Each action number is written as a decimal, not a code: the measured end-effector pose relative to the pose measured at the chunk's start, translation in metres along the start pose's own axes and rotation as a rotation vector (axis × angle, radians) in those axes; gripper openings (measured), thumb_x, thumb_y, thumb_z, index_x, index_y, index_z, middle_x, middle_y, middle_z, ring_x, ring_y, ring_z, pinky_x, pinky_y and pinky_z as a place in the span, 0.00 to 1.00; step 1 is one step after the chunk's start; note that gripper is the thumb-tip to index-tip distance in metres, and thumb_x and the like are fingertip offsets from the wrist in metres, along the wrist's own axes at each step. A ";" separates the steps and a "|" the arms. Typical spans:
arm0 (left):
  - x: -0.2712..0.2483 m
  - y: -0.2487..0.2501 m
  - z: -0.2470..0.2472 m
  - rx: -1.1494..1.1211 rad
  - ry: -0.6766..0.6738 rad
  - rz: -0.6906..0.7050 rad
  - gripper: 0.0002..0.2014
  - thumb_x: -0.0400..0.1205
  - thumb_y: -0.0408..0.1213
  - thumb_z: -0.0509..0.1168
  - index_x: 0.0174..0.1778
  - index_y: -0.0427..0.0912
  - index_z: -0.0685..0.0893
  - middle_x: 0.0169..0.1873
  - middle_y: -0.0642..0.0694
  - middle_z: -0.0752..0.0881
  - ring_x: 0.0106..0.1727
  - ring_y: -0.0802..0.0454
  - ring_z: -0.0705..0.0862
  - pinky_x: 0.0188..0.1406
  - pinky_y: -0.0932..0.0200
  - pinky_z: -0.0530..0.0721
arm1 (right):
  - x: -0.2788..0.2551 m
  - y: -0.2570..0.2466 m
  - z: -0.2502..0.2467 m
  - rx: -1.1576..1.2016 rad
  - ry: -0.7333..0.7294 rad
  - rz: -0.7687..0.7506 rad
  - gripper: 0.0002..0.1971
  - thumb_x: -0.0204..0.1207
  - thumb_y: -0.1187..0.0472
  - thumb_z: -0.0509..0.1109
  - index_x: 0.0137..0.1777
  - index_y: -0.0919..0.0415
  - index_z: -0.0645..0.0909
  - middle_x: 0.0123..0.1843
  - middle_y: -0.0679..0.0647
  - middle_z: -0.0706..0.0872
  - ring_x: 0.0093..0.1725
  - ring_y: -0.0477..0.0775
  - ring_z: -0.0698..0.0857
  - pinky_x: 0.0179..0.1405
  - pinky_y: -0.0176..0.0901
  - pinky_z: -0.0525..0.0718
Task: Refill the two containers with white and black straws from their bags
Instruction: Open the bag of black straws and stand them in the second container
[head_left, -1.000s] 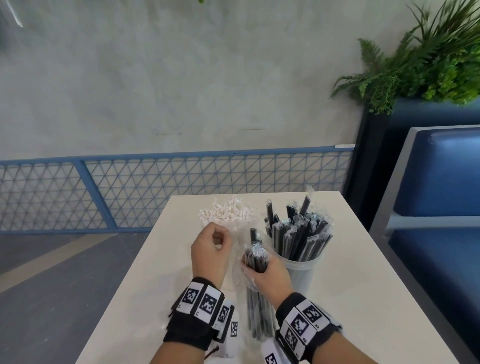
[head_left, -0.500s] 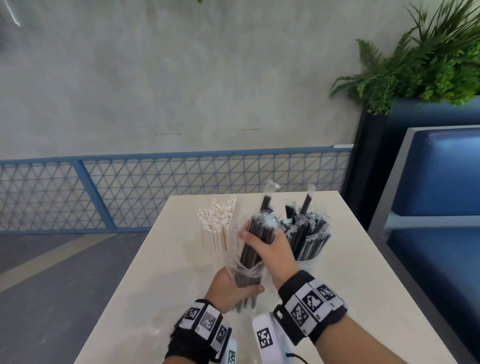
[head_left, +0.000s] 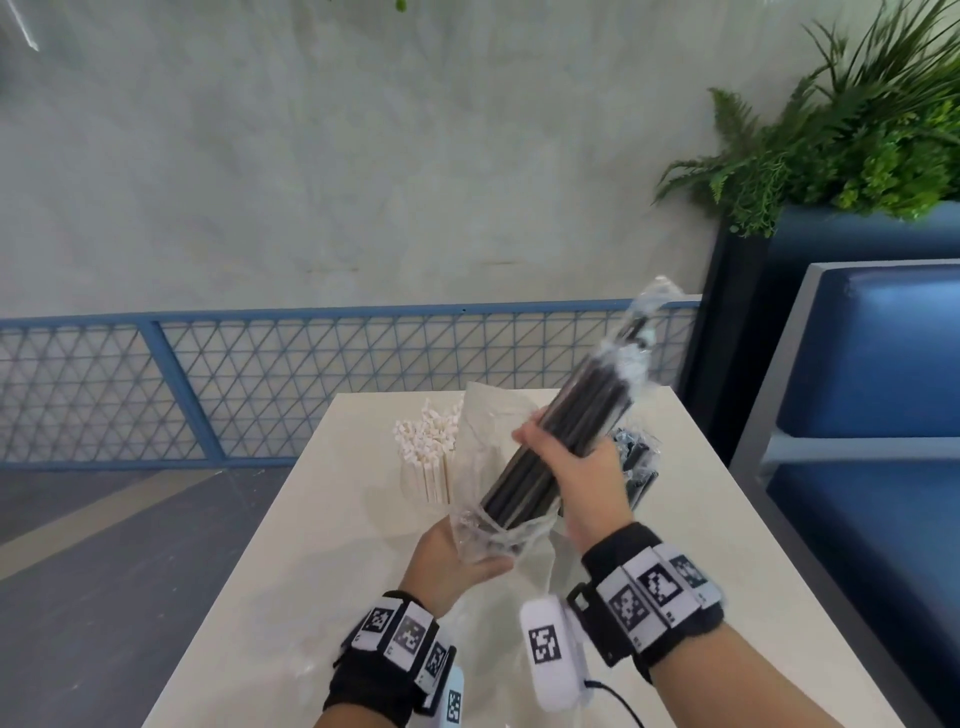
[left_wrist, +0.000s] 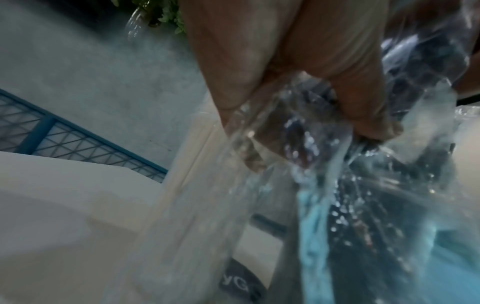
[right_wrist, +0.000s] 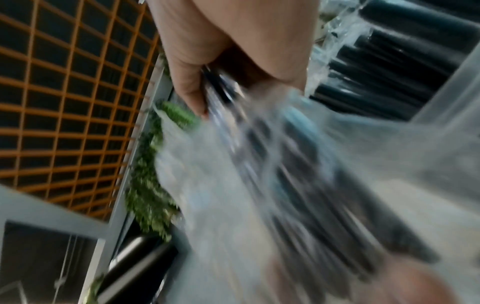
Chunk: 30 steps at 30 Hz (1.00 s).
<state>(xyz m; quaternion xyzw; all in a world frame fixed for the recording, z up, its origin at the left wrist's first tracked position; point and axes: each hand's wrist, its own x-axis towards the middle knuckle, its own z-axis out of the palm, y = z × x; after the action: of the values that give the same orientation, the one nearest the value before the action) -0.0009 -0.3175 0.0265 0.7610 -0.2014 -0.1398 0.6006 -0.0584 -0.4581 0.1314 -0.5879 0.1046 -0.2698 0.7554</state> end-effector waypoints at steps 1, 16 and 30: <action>0.001 -0.004 -0.001 0.008 0.031 -0.040 0.16 0.64 0.33 0.81 0.43 0.49 0.85 0.42 0.49 0.90 0.48 0.50 0.88 0.54 0.53 0.85 | 0.005 -0.008 -0.004 0.051 0.043 -0.015 0.03 0.70 0.68 0.73 0.41 0.60 0.83 0.42 0.59 0.86 0.44 0.56 0.86 0.50 0.51 0.86; -0.007 -0.017 -0.027 -0.165 0.246 -0.036 0.08 0.70 0.20 0.73 0.34 0.37 0.85 0.27 0.46 0.88 0.33 0.48 0.87 0.42 0.56 0.84 | 0.033 -0.026 -0.030 -0.294 0.287 -0.220 0.14 0.71 0.60 0.75 0.54 0.65 0.81 0.42 0.53 0.87 0.41 0.50 0.86 0.42 0.39 0.85; -0.014 0.005 -0.016 -0.415 0.319 0.094 0.08 0.71 0.16 0.70 0.36 0.32 0.82 0.30 0.40 0.87 0.32 0.49 0.87 0.37 0.60 0.87 | 0.030 0.049 -0.026 -0.687 0.008 0.180 0.20 0.72 0.61 0.74 0.62 0.67 0.77 0.52 0.61 0.86 0.46 0.55 0.83 0.39 0.32 0.79</action>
<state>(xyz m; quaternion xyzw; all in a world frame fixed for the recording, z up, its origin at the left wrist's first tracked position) -0.0063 -0.2985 0.0350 0.6238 -0.1061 -0.0285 0.7738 -0.0321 -0.4880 0.0822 -0.7948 0.2436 -0.1537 0.5341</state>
